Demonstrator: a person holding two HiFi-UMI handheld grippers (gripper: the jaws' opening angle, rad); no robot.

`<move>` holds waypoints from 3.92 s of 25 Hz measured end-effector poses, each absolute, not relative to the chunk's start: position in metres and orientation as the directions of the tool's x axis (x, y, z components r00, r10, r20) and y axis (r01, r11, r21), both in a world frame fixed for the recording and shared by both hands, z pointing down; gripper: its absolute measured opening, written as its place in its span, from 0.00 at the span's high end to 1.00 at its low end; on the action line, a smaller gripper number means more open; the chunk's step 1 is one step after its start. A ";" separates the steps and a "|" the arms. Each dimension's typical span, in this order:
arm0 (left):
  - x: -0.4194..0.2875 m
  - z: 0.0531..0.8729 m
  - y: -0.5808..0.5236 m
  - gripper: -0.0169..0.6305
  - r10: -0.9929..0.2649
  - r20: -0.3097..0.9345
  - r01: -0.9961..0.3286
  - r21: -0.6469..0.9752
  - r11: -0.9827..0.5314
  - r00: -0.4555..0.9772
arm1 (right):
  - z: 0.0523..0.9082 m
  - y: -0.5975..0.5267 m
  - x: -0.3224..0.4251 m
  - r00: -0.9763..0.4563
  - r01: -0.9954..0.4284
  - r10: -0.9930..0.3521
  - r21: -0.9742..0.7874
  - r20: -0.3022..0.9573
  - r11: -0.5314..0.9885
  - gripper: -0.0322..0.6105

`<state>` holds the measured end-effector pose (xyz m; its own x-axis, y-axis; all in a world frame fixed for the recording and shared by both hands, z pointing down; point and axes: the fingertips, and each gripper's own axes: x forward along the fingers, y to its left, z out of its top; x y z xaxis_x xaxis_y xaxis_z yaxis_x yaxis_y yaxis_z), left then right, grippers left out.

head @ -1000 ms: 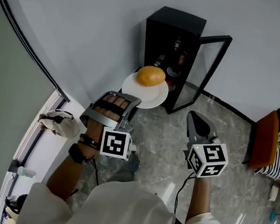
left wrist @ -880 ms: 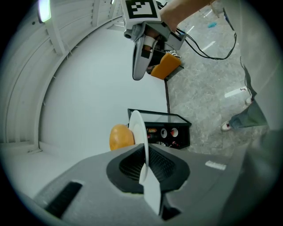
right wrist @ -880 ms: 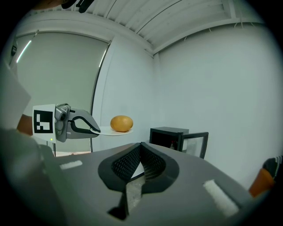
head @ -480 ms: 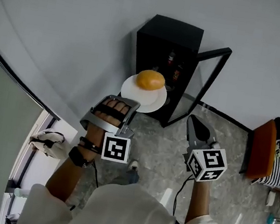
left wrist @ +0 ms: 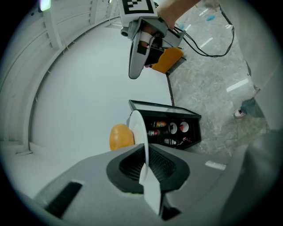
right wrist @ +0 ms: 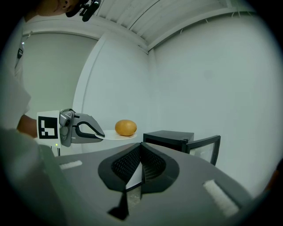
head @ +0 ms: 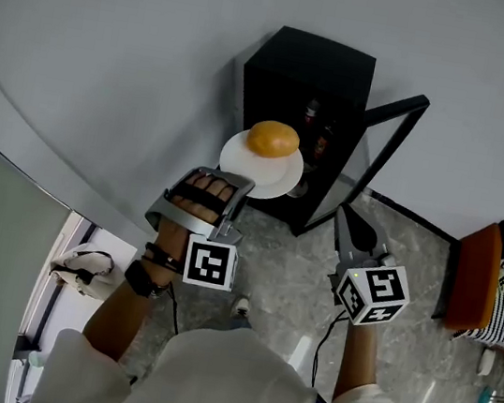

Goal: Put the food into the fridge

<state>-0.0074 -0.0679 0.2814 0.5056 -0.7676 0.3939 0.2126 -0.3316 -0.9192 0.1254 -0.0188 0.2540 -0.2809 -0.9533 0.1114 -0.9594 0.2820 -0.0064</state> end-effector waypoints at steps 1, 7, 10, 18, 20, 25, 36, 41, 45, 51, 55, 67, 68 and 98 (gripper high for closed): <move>-0.005 0.281 -0.075 0.95 -0.769 0.391 0.212 -0.920 -0.328 0.506 | 0.254 -0.025 0.128 -0.280 -0.960 -0.953 -0.008 0.112 0.281 0.94; 0.000 0.286 -0.103 0.95 -0.757 0.405 0.200 -0.914 -0.354 0.512 | 0.256 -0.053 0.132 -0.293 -0.956 -0.949 -0.032 0.114 0.291 0.94; 0.002 0.289 -0.116 0.95 -0.754 0.409 0.203 -0.912 -0.356 0.515 | 0.261 -0.066 0.135 -0.284 -0.959 -0.951 -0.039 0.122 0.282 0.94; 0.005 0.295 -0.152 0.95 -0.743 0.413 0.223 -0.911 -0.348 0.526 | 0.267 -0.101 0.139 -0.255 -0.967 -0.959 -0.042 0.121 0.251 0.94; 0.004 0.298 -0.162 0.95 -0.740 0.418 0.230 -0.909 -0.349 0.527 | 0.267 -0.110 0.139 -0.247 -0.969 -0.962 -0.044 0.113 0.244 0.94; 0.001 0.310 -0.186 0.95 -0.731 0.434 0.247 -0.901 -0.357 0.527 | 0.270 -0.135 0.137 -0.236 -0.972 -0.965 -0.036 0.115 0.234 0.94; 0.008 0.347 -0.221 0.95 -0.734 0.445 0.238 -0.895 -0.376 0.513 | 0.293 -0.174 0.142 -0.300 -0.952 -0.951 -0.094 0.072 0.293 0.94; 0.019 0.378 -0.242 0.95 -0.748 0.437 0.255 -0.899 -0.356 0.499 | 0.320 -0.194 0.149 -0.351 -0.933 -0.936 -0.098 0.037 0.346 0.95; 0.030 0.407 -0.268 0.95 -0.766 0.418 0.241 -0.908 -0.342 0.488 | 0.350 -0.217 0.159 -0.365 -0.927 -0.930 -0.101 0.029 0.361 0.95; 0.036 0.459 -0.294 0.95 -0.772 0.424 0.245 -0.905 -0.347 0.474 | 0.399 -0.247 0.162 -0.403 -0.909 -0.914 -0.131 0.037 0.396 0.95; 0.040 0.494 -0.303 0.95 -0.767 0.437 0.244 -0.899 -0.363 0.469 | 0.431 -0.264 0.159 -0.413 -0.906 -0.909 -0.126 0.050 0.405 0.95; 0.049 0.574 -0.345 0.95 -0.786 0.448 0.212 -0.894 -0.395 0.427 | 0.512 -0.299 0.158 -0.390 -0.921 -0.914 -0.059 0.114 0.386 0.95; 0.050 0.580 -0.349 0.95 -0.787 0.449 0.213 -0.894 -0.395 0.423 | 0.517 -0.302 0.159 -0.387 -0.922 -0.914 -0.053 0.118 0.384 0.95; 0.103 0.713 -0.443 0.95 -0.779 0.461 0.214 -0.887 -0.408 0.426 | 0.608 -0.365 0.172 -0.391 -0.918 -0.909 0.006 0.144 0.396 0.95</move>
